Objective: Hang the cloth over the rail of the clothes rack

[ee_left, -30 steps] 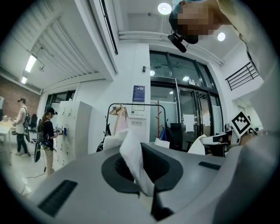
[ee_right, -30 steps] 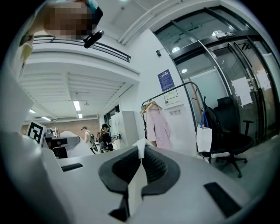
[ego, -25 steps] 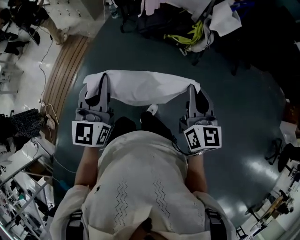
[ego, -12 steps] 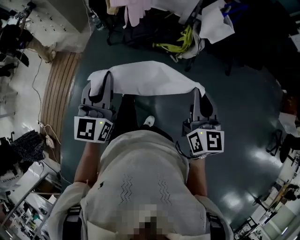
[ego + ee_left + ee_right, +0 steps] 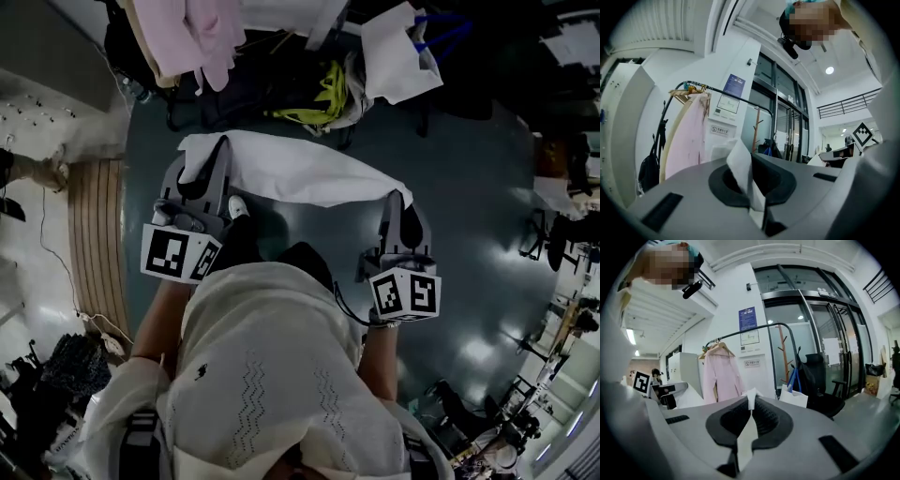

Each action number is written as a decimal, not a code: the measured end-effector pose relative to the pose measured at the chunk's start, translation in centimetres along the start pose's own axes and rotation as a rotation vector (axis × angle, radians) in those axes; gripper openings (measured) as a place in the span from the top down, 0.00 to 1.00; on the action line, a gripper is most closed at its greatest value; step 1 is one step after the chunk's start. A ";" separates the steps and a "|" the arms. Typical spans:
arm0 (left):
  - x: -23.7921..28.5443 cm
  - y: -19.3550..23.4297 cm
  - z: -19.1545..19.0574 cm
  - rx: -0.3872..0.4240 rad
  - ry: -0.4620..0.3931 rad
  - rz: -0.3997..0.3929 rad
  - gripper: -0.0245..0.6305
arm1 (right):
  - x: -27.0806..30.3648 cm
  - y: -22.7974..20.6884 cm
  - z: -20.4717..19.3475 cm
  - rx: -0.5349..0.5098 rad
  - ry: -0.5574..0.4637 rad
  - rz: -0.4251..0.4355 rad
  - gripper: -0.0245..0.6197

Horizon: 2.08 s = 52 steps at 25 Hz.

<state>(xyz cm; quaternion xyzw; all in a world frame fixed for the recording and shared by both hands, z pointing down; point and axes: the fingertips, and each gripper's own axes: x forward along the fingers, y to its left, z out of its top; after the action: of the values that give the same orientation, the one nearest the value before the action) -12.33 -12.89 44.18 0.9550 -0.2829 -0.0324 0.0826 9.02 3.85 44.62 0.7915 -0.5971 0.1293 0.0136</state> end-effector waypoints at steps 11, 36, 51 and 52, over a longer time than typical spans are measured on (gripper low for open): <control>7.6 7.8 0.8 0.038 0.029 -0.079 0.94 | 6.9 0.6 0.6 0.030 0.029 -0.132 0.93; 30.3 9.3 11.1 0.223 -0.144 0.020 0.94 | 31.1 -11.9 18.7 -0.054 -0.205 0.176 0.93; 36.8 11.1 37.0 0.569 -0.415 -0.075 0.94 | 33.3 -6.8 45.0 -0.361 -0.454 0.189 0.93; 36.8 11.1 38.7 0.592 -0.431 -0.055 0.94 | 33.0 -6.3 46.6 -0.391 -0.480 0.181 0.93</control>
<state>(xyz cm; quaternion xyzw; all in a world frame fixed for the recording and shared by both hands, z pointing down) 8.32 -47.57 7.45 0.9162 -0.2650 -0.1516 -0.2597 32.12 -33.66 7.68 0.7256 -0.6647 -0.1776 0.0127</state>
